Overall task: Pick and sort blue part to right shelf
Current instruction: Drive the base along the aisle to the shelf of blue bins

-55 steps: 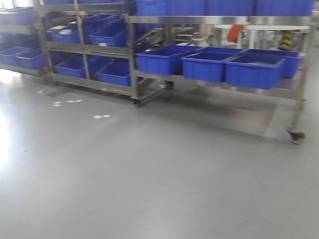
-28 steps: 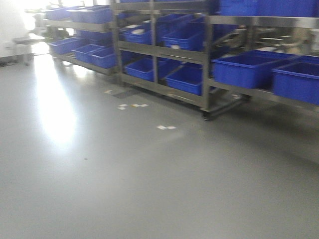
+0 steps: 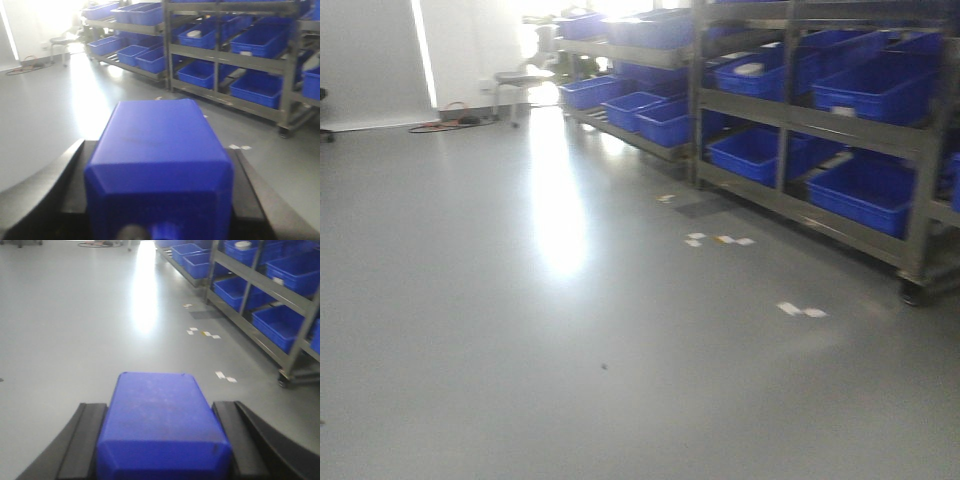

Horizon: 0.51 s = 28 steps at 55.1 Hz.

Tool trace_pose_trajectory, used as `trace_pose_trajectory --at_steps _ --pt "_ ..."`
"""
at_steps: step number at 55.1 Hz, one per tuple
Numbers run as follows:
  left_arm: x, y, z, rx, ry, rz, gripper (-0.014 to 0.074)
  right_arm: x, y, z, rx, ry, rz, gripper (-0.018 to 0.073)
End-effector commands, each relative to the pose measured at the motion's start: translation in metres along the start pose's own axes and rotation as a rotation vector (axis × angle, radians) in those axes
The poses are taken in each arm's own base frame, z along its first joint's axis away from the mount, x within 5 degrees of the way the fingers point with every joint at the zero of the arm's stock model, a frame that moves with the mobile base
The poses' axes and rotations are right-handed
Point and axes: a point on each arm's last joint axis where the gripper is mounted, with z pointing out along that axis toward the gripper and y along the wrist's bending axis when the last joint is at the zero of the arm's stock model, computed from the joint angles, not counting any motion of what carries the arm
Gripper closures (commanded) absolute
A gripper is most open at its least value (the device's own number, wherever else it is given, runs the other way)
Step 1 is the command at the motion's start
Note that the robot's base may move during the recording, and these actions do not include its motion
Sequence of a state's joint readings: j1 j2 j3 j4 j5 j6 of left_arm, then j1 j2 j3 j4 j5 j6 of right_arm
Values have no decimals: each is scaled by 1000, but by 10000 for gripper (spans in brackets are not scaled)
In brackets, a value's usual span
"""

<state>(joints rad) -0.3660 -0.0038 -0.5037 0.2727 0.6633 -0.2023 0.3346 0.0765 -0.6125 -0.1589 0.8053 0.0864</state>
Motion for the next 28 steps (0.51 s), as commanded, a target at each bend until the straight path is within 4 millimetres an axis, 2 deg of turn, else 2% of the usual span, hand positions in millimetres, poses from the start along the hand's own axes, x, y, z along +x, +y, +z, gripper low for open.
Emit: trace_pose_trajectory --at_steps 1,28 --pt "-15 0 -7 17 -124 -8 275 -15 -1 0 9 -94 -22 259" --pt "-15 0 -7 17 -124 -8 275 -15 -1 0 9 -94 -22 259"
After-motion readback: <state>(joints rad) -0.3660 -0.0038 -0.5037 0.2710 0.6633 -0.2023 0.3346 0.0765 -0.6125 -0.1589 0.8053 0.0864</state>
